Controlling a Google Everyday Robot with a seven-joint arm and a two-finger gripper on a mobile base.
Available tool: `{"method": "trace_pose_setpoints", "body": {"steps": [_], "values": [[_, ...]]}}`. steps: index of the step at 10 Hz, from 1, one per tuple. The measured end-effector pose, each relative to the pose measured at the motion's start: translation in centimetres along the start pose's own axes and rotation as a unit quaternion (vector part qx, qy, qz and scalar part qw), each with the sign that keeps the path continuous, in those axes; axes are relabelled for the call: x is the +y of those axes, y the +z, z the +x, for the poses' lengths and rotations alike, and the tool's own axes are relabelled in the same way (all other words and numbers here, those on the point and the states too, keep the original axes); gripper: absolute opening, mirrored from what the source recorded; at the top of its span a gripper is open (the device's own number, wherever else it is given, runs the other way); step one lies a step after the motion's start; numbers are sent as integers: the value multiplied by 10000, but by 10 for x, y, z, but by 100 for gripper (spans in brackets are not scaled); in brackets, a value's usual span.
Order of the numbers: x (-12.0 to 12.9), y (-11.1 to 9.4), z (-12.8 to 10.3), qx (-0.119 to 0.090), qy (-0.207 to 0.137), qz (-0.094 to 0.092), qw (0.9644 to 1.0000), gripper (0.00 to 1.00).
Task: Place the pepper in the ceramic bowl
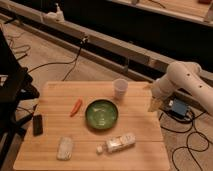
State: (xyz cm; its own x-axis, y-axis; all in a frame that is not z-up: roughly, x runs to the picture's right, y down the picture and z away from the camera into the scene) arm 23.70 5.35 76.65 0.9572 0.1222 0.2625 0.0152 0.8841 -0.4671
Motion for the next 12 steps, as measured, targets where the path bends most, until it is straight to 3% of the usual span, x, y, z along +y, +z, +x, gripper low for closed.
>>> {"method": "trace_pose_setpoints", "body": {"steps": [3, 4, 6, 8, 12], "values": [[-35, -4, -37, -59, -569, 133, 9983, 77], [-47, -1, -61, -140, -840, 160, 9962, 77], [-64, 12, -132, -441, -1502, 143, 9876, 77], [-59, 21, -198, -845, -2045, 33, 9752, 77], [-58, 22, -202, -875, -2086, 12, 9741, 77]]}}
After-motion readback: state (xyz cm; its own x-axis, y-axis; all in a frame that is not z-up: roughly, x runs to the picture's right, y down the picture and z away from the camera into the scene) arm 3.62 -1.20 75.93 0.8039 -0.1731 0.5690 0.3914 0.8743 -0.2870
